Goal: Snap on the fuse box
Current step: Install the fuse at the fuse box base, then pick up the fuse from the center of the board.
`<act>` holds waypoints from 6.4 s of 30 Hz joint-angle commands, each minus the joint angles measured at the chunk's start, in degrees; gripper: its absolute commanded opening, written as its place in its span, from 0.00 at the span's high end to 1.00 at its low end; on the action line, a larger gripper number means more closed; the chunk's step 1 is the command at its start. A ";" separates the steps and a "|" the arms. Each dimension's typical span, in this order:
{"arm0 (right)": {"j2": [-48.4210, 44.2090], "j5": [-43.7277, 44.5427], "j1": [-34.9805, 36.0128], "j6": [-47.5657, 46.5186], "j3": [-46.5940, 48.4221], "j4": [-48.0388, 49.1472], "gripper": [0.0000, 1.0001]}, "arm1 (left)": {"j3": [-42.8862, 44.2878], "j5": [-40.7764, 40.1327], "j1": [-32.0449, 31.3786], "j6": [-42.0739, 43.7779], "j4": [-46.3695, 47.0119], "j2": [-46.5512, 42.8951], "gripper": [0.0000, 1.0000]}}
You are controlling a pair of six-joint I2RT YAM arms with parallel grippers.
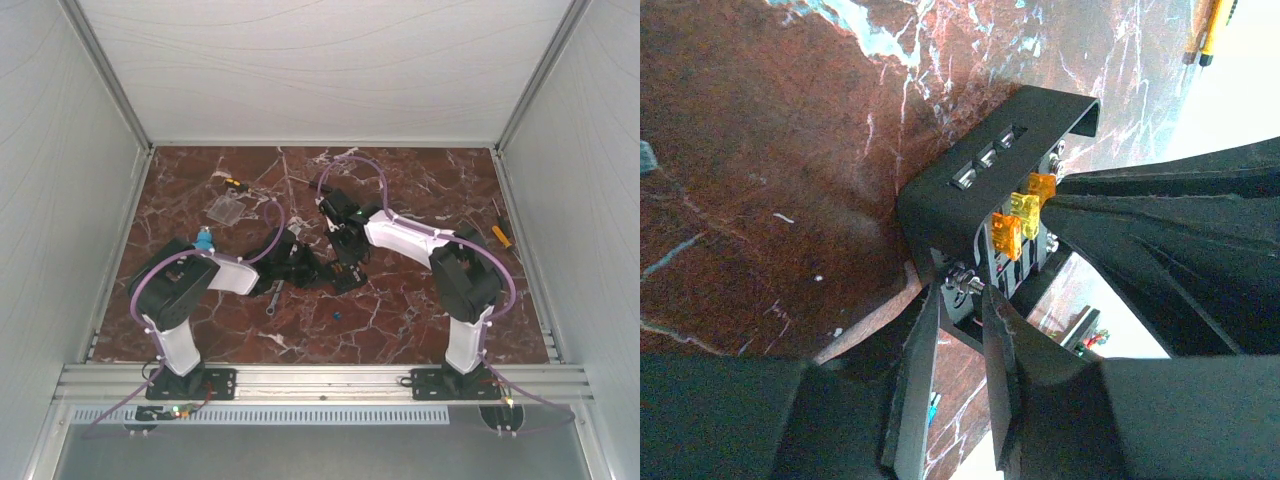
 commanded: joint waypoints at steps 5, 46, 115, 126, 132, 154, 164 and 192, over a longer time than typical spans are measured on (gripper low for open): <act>-6.23 -0.45 -0.37 0.54 0.02 2.10 0.79 | -0.36 -1.58 -0.27 0.85 -1.46 -0.77 0.76; 11.26 1.45 1.64 3.46 -6.13 -9.42 1.00 | 0.28 -1.20 -0.27 1.05 -1.72 0.00 0.76; -6.74 -12.61 15.03 -5.41 -14.89 11.37 0.50 | -17.91 -32.37 1.13 12.95 -38.71 -56.51 0.00; -10.59 -14.23 15.29 -0.02 -20.82 4.80 0.52 | -17.66 -30.95 1.22 13.61 -36.44 -56.31 0.00; -13.31 -15.08 17.37 1.98 -23.27 3.79 0.53 | -17.14 -30.64 1.22 13.84 -35.87 -55.81 0.00; -6.91 3.19 20.56 10.18 -13.00 -0.44 0.60 | -17.07 -33.56 1.22 12.52 -38.96 -58.43 0.00; -4.52 3.64 20.70 11.20 -12.37 -1.42 0.71 | -17.09 -33.06 1.22 12.37 -38.95 -58.64 0.01; -2.00 6.97 20.44 17.13 -14.29 -0.89 0.83 | -17.54 -25.99 1.25 15.02 -32.65 -54.84 0.00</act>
